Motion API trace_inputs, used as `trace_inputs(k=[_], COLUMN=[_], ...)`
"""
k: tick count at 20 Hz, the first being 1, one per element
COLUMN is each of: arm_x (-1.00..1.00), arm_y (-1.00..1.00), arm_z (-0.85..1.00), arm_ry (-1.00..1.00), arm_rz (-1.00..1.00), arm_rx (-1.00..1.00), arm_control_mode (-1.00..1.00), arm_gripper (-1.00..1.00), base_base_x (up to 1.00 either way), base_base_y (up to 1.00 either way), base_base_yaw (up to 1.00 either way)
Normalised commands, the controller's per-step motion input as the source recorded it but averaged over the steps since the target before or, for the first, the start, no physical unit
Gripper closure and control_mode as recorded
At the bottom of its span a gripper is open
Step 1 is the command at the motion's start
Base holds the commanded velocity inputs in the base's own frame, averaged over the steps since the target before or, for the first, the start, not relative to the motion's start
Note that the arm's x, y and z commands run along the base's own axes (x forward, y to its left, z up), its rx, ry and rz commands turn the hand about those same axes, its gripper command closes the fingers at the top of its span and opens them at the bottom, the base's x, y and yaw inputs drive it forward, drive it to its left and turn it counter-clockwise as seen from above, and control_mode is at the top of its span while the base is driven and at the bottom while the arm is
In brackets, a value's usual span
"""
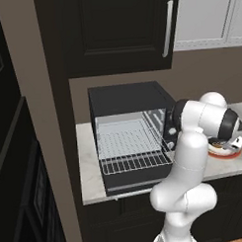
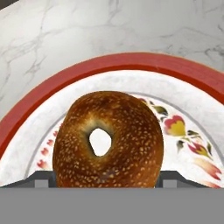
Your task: Pick up the bagel from the plate, place it on the toaster oven rack, close the door, and set the timer.
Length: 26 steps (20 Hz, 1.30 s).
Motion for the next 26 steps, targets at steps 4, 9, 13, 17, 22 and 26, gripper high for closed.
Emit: trace_inputs(k=[4,9,13,17,22,26], arm_x=[-0.04,-0.59,-0.77,-0.55,-0.39,-0.44], arm_y=[0.0,0.0,0.0,0.0,0.0,0.01], arm_z=[0.0,0.23,0.57,0.94,1.0,1.0], arm_ry=[0.0,-0.01,-0.09,-0.14,-0.06,0.0], arm_rz=[0.0,0.04,0.08,0.11,0.15,0.19], arm_rx=[0.0,0.0,0.0,0.0,0.0,0.0], arm_control_mode=[-1.0,-1.0,-1.0,-1.0,-1.0,-1.0], arm_gripper=[1.0,1.0,1.0,1.0,1.0,1.0], base_base_x=[0.0,0.0,0.0,0.0,0.0,0.0], base_base_y=[0.0,0.0,0.0,0.0,0.0,0.0], base_base_yaw=[0.0,0.0,0.0,0.0,0.0,0.0])
